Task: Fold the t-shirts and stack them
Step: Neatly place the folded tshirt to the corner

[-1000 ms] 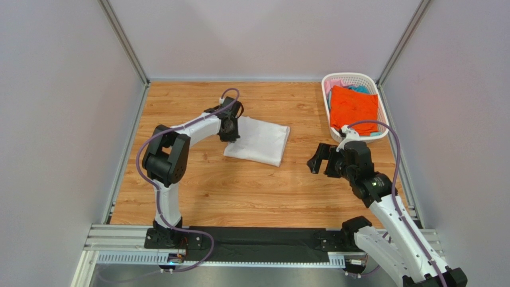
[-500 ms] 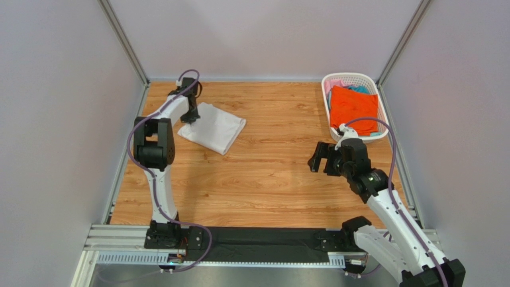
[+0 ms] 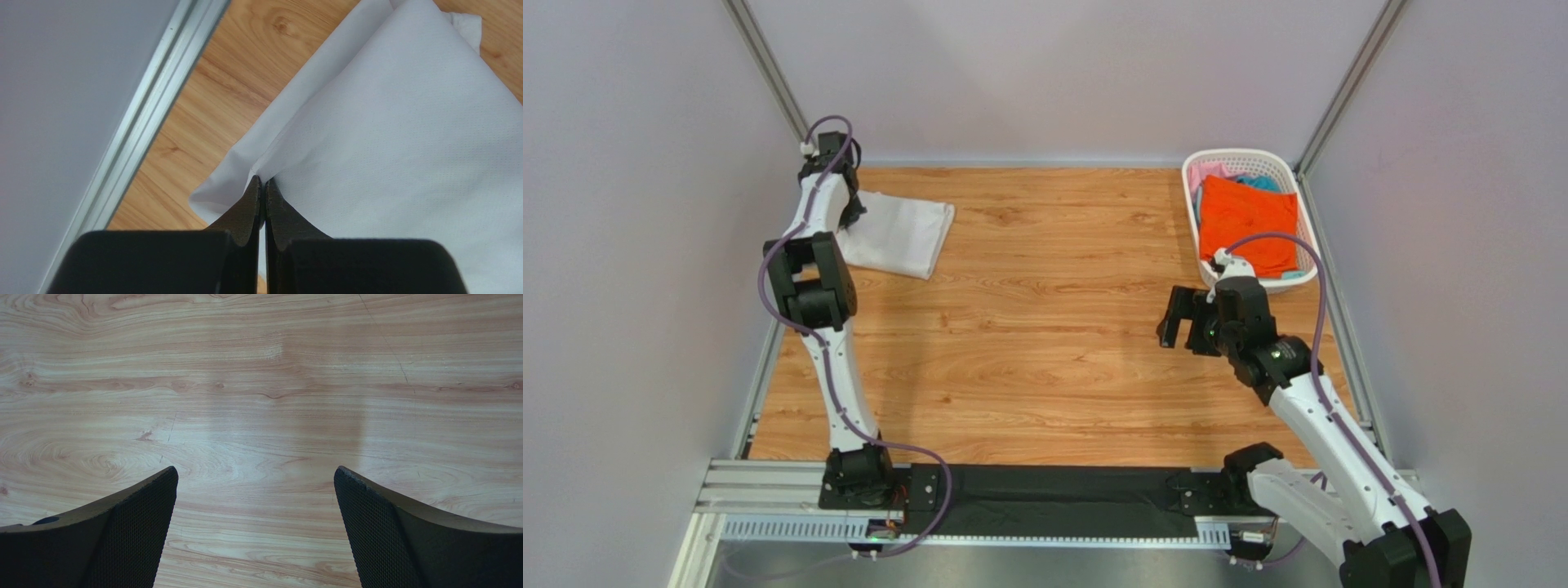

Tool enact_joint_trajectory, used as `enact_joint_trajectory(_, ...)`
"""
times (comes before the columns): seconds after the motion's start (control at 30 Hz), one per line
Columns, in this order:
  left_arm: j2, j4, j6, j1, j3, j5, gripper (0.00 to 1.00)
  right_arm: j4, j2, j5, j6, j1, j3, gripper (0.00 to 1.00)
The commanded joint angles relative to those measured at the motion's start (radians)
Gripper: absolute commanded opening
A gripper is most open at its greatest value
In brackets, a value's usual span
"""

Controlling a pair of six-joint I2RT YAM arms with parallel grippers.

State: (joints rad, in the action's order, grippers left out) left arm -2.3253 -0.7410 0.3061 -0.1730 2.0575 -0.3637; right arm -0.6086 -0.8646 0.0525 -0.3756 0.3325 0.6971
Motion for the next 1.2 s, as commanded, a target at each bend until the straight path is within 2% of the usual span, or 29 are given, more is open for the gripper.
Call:
enact_joint_trajectory(0.0, -0.009, -0.026, -0.031, -0.008, 0.047, -0.091, 0.00, 0.015, -0.001, 0.036, 0.014, -0.001, 0.051, 1.00)
enact_joint_trajectory(0.17, -0.017, -0.029, -0.019, -0.017, 0.044, -0.130, 0.00, 0.009, -0.002, 0.047, 0.015, -0.001, 0.061, 1.00)
enact_joint_trajectory(0.4, 0.006, -0.044, 0.089, -0.065, -0.006, -0.106, 0.00, 0.006, -0.002, 0.055, 0.014, -0.001, 0.056, 1.00)
enact_joint_trajectory(0.5, 0.014, -0.018, 0.079, -0.074, -0.011, -0.078, 0.00, 0.006, -0.005, 0.052, 0.015, -0.001, 0.056, 1.00)
enact_joint_trajectory(0.57, 0.020, 0.003, 0.062, -0.074, -0.017, -0.054, 0.25, 0.006, -0.005, 0.050, 0.015, -0.001, 0.056, 1.00)
enact_joint_trajectory(0.6, 0.020, 0.020, 0.059, -0.074, -0.022, -0.032, 0.47, 0.006, -0.007, 0.052, 0.017, -0.001, 0.056, 1.00)
enact_joint_trajectory(0.67, 0.020, 0.025, 0.059, -0.074, -0.022, -0.021, 0.66, 0.004, -0.005, 0.050, 0.015, -0.001, 0.055, 1.00)
enact_joint_trajectory(0.73, 0.030, 0.028, 0.079, -0.074, -0.037, -0.008, 0.78, 0.004, -0.007, 0.050, 0.015, -0.001, 0.055, 1.00)
enact_joint_trajectory(0.87, 0.070, 0.071, 0.117, -0.074, -0.097, 0.045, 0.87, 0.006, -0.011, 0.043, 0.015, -0.001, 0.056, 1.00)
enact_joint_trajectory(1.0, 0.150, 0.121, 0.191, -0.074, -0.213, 0.014, 0.96, 0.013, -0.011, 0.032, 0.014, -0.001, 0.048, 1.00)
enact_joint_trajectory(1.17, 0.210, 0.150, 0.228, -0.074, -0.299, -0.033, 1.00, 0.017, -0.005, 0.006, 0.014, -0.001, 0.039, 1.00)
